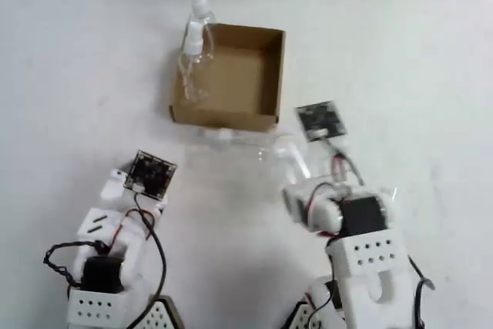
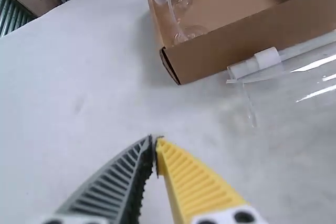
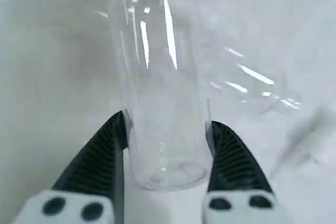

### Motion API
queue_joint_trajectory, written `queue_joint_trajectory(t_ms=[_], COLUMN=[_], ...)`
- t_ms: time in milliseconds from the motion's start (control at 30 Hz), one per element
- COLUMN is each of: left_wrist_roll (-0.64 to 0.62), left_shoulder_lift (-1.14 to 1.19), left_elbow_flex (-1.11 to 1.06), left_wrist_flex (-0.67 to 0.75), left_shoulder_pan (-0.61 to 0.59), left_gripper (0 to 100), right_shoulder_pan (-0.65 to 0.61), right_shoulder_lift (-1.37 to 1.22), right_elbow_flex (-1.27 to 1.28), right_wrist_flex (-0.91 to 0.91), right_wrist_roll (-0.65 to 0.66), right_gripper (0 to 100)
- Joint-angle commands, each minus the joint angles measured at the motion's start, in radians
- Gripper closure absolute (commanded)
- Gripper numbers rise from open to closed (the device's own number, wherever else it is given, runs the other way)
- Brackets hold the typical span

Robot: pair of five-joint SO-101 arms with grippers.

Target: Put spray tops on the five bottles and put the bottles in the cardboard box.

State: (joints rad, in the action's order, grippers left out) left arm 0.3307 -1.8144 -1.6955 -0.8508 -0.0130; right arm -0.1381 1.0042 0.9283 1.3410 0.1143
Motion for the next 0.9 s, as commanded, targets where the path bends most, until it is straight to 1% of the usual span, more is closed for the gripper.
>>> queue_joint_trajectory(t_ms=[0, 133, 233, 300, 367, 467, 567, 733, 800, 867], left_wrist_roll=[0.003, 0.003, 0.003, 0.003, 0.003, 0.003, 0.003, 0.003, 0.003, 0.003], left_shoulder_lift=[-0.008, -0.008, -0.008, -0.008, -0.008, -0.008, -0.008, -0.008, -0.008, -0.008], left_elbow_flex=[0.003, 0.003, 0.003, 0.003, 0.003, 0.003, 0.003, 0.003, 0.003, 0.003], left_wrist_flex=[-0.015, -0.015, -0.015, -0.015, -0.015, -0.015, -0.015, -0.015, -0.015, -0.015], left_shoulder_pan=[-0.001, 0.001, 0.001, 0.002, 0.002, 0.004, 0.005, 0.005, 0.004, 0.004], left_gripper=[97, 97, 97, 97, 97, 97, 97, 97, 97, 97], right_shoulder_pan=[0.344, 0.668, 0.880, 0.995, 1.076, 1.148, 1.184, 1.196, 1.194, 1.194], right_shoulder_lift=[0.007, 0.007, 0.007, 0.007, 0.007, 0.007, 0.007, 0.007, 0.007, 0.007], right_elbow_flex=[-0.046, -0.043, -0.011, 0.051, 0.137, 0.269, 0.348, 0.374, 0.374, 0.374], right_wrist_flex=[-0.016, -0.016, -0.030, -0.105, -0.237, -0.452, -0.561, -0.504, -0.467, -0.437], right_wrist_roll=[0.204, 0.404, 0.549, 0.631, 0.689, 0.741, 0.767, 0.813, 0.816, 0.815], right_gripper=[98.3, 98.3, 98.1, 98.1, 98.1, 98.1, 98.1, 97.1, 91.6, 83.0])
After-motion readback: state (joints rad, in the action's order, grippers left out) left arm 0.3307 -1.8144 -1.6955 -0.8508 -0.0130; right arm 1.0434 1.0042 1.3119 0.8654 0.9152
